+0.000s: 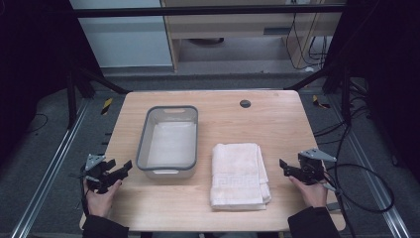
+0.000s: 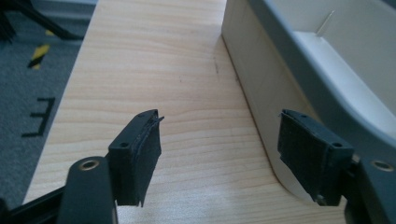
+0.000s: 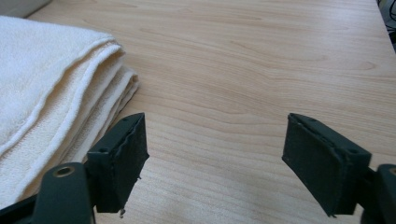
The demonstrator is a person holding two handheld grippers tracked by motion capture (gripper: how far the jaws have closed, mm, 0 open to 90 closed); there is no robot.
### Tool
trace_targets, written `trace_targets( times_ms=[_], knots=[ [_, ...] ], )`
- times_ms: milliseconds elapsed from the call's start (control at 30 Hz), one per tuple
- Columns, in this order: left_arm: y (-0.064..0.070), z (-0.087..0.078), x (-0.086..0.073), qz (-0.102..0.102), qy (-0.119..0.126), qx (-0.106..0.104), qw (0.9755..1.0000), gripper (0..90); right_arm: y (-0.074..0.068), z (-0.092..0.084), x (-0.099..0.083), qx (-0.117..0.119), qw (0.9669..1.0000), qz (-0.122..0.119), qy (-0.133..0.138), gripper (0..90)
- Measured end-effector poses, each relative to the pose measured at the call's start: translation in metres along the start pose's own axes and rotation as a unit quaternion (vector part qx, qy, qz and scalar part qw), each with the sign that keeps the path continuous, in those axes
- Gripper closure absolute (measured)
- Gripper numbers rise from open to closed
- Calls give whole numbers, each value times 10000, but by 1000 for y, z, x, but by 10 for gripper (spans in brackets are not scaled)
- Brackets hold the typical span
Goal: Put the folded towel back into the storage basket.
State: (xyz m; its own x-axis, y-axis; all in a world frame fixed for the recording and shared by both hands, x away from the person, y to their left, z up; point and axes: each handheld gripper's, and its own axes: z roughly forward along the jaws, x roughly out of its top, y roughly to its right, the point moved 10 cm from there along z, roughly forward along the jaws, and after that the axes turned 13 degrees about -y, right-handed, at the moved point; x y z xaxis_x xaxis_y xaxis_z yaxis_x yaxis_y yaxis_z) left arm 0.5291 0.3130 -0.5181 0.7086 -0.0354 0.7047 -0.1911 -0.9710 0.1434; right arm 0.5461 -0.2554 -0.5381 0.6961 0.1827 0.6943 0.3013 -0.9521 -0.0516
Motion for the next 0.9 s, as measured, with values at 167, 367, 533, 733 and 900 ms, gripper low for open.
trace_targets(
  times_ms=[167,367,533,733,900],
  knots=[
    [7,-4,-1,160,-62,8,9999,350,-2,-5,1,33,10000,-20,66,265],
    [11,-8,-1,175,-94,46,9998,369,-9,-6,0,91,9998,-185,-32,285],
    [11,-14,2,165,81,96,9998,362,-12,-10,1,165,9997,-168,10,293],
    [15,-20,6,213,188,66,9996,352,-14,-14,4,226,9996,-141,63,292],
    [18,-28,10,198,325,19,9993,349,-16,-17,6,314,9994,-87,115,298]
  ],
)
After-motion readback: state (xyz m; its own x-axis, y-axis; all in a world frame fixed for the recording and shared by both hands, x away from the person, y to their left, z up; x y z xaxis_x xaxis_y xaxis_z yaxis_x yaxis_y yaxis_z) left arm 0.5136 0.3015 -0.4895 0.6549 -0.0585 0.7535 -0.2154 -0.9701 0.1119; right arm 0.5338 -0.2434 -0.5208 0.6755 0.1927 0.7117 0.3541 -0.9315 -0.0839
